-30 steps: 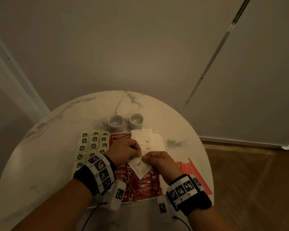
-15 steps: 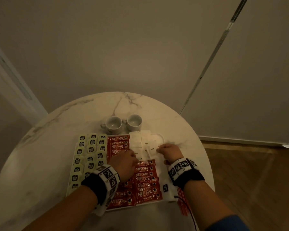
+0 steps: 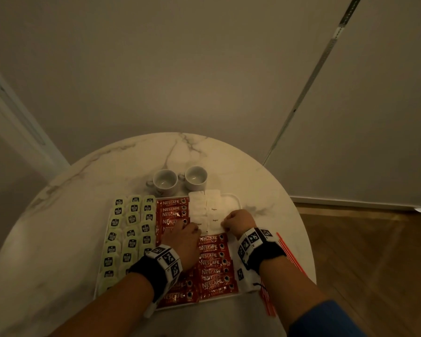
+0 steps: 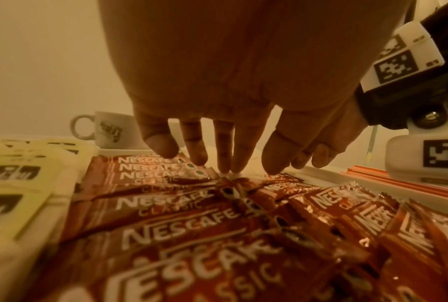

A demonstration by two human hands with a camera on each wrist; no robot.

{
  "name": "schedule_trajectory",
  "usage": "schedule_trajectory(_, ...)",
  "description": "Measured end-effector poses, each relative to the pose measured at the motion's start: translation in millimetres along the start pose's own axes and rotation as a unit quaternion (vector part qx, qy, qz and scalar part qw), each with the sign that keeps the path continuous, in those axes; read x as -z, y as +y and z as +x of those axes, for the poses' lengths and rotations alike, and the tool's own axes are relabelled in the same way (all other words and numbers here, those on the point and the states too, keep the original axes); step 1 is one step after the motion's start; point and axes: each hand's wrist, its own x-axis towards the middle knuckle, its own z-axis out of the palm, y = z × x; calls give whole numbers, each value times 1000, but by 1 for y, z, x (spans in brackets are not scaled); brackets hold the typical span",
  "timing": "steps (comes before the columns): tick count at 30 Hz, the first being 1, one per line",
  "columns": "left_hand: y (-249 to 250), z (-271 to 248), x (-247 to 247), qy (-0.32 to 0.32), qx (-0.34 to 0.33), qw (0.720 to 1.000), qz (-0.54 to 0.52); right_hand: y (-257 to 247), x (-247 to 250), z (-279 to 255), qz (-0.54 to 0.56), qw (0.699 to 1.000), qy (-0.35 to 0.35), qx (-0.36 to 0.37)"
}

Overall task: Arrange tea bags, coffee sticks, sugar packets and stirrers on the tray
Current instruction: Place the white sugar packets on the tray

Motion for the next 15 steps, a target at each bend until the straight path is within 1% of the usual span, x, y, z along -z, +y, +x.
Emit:
schedule_trajectory(3,0,1,-2,1,-2,1000,0,-1,-1,0,-45,999,6,10)
schedule_trajectory(9,1,3,-3,5,-2,1000,2,-4,-1,0,-97,995,8,22)
schedule_trajectory(13,2,4,-2,6,-1,1000,0,-6,-3,0,-113,993,-2,24)
schedule_trajectory(15,2,4,-2,6,-3,1000,0,-8,-6,3,-114,993,0,12)
